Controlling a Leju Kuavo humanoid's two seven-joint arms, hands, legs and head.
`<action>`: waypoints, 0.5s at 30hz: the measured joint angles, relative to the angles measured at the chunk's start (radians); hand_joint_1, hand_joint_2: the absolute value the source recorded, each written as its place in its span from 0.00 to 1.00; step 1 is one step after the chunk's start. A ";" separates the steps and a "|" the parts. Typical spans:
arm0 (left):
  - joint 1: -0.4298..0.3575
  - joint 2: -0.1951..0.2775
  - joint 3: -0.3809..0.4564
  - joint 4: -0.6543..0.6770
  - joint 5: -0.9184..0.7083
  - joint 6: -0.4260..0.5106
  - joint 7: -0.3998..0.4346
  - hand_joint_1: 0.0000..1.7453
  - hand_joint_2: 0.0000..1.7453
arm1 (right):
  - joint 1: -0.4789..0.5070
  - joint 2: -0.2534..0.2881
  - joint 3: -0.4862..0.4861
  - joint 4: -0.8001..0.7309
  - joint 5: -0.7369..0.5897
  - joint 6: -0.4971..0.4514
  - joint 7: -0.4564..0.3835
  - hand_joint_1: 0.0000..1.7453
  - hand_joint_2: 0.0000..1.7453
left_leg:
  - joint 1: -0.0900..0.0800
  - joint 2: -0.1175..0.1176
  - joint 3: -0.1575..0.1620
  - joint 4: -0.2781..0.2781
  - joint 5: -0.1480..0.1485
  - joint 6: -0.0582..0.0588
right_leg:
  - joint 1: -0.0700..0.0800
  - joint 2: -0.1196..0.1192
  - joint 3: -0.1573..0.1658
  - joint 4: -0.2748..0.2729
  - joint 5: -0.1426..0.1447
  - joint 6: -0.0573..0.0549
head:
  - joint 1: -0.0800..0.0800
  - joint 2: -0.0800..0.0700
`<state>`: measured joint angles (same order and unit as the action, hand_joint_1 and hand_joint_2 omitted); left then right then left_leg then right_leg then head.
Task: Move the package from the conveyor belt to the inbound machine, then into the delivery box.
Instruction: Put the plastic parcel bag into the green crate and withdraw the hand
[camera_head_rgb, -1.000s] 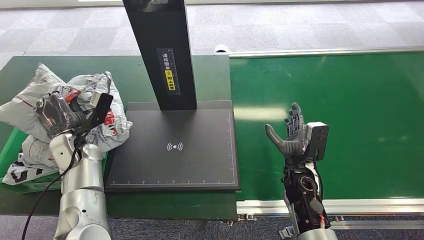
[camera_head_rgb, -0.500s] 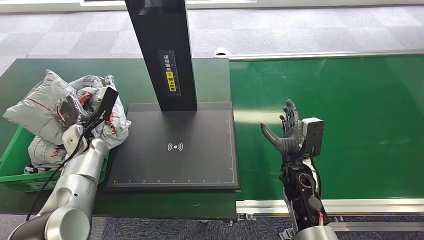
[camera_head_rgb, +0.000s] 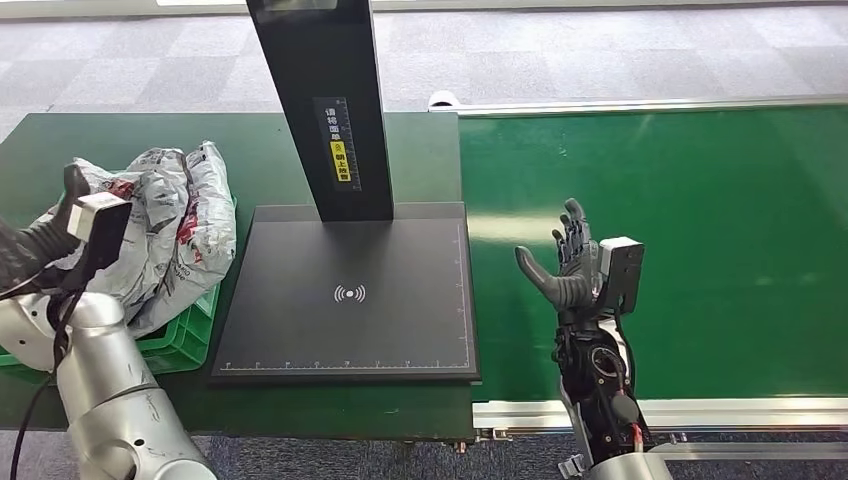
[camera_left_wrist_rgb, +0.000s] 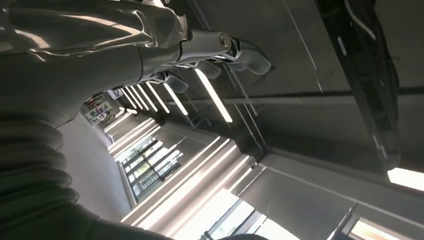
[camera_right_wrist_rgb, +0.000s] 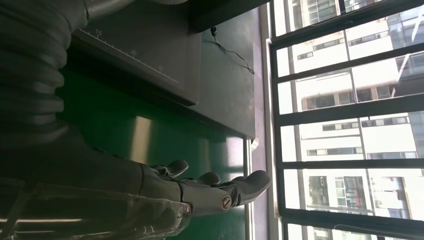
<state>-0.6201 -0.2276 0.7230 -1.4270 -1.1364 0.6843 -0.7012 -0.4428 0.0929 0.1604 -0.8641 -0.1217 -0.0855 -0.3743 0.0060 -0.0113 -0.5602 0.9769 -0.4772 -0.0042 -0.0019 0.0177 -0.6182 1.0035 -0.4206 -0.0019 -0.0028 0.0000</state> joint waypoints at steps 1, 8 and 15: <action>0.003 -0.004 -0.002 -0.032 0.002 0.000 0.000 0.00 0.00 | -0.001 0.000 0.002 0.002 -0.002 0.000 -0.002 0.00 1.00 | 0.000 0.000 0.000 0.000 0.000 0.000 | 0.000 0.000 0.000 0.000 0.000 0.000 | 0.000 0.000; 0.011 -0.021 -0.010 -0.149 0.004 0.000 0.000 0.00 0.00 | -0.007 0.000 0.008 0.009 -0.005 0.000 -0.003 0.00 1.00 | 0.000 0.000 0.000 0.000 0.000 0.000 | 0.000 0.000 0.000 0.000 0.000 0.000 | 0.000 0.000; 0.017 -0.028 -0.025 -0.207 0.055 -0.001 0.000 0.00 0.00 | -0.010 -0.001 0.009 0.017 -0.009 0.000 -0.010 0.00 1.00 | 0.000 0.000 0.000 0.000 0.000 0.000 | 0.000 0.000 0.000 0.000 0.000 0.000 | 0.000 0.000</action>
<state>-0.6030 -0.2556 0.6980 -1.6340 -1.0816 0.6837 -0.7012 -0.4532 0.0923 0.1691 -0.8475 -0.1309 -0.0855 -0.3841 0.0060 -0.0113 -0.5603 0.9769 -0.4772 -0.0042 -0.0020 0.0177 -0.6184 1.0035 -0.4206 -0.0019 -0.0027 0.0000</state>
